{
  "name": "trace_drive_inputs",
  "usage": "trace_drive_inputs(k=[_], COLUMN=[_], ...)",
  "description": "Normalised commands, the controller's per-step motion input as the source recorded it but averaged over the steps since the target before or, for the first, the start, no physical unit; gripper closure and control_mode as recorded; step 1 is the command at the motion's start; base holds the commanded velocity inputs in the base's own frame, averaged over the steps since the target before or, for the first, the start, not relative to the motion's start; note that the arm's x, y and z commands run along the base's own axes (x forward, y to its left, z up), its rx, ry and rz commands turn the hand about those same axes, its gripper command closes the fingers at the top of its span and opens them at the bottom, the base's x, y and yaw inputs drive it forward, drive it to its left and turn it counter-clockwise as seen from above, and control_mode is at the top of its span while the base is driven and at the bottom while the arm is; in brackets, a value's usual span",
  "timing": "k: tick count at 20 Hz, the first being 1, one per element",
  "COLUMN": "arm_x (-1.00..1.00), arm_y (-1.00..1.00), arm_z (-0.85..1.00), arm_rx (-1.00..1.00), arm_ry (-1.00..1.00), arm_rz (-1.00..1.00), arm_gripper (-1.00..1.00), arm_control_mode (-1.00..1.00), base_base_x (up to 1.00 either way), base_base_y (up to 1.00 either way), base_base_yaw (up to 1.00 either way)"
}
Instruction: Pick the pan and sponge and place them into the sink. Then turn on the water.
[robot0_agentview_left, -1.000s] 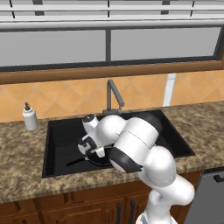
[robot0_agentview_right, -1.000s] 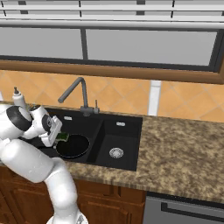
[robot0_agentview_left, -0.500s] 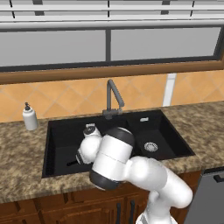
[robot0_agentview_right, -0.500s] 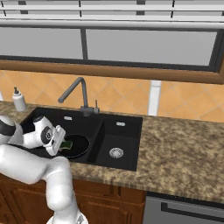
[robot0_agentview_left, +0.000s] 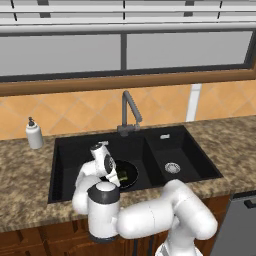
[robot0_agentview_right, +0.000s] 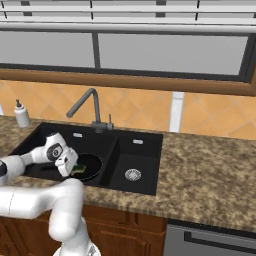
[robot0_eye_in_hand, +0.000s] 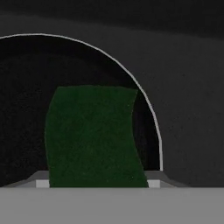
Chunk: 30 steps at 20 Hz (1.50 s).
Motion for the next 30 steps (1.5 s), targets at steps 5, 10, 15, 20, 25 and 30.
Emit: trace_drive_inputs(k=[5,10,15,20,25,30], arm_x=[0.28,-0.27,-0.84,-1.0,-0.89,-0.47], arm_y=[0.21,0.23,-0.01,-0.1,-0.01,0.0], arm_z=[-0.18,-0.1,0.0,0.27,0.91,1.0], arm_rx=[0.0,0.0,0.07,0.27,0.17,0.04], arm_ry=[0.21,-0.18,-0.56,-0.68,-0.35,-0.03], arm_rz=[0.01,0.06,0.05,0.07,0.05,0.06], arm_gripper=[-1.0,-1.0,-1.0,-1.0,-1.0,-1.0], arm_control_mode=[-1.0,-1.0,-1.0,-1.0,-1.0,-1.0], base_base_x=[0.0,0.0,0.0,0.0,0.0,0.0], base_base_y=[0.0,0.0,0.0,0.0,0.0,0.0], base_base_yaw=[0.0,0.0,0.0,0.0,0.0,0.0])
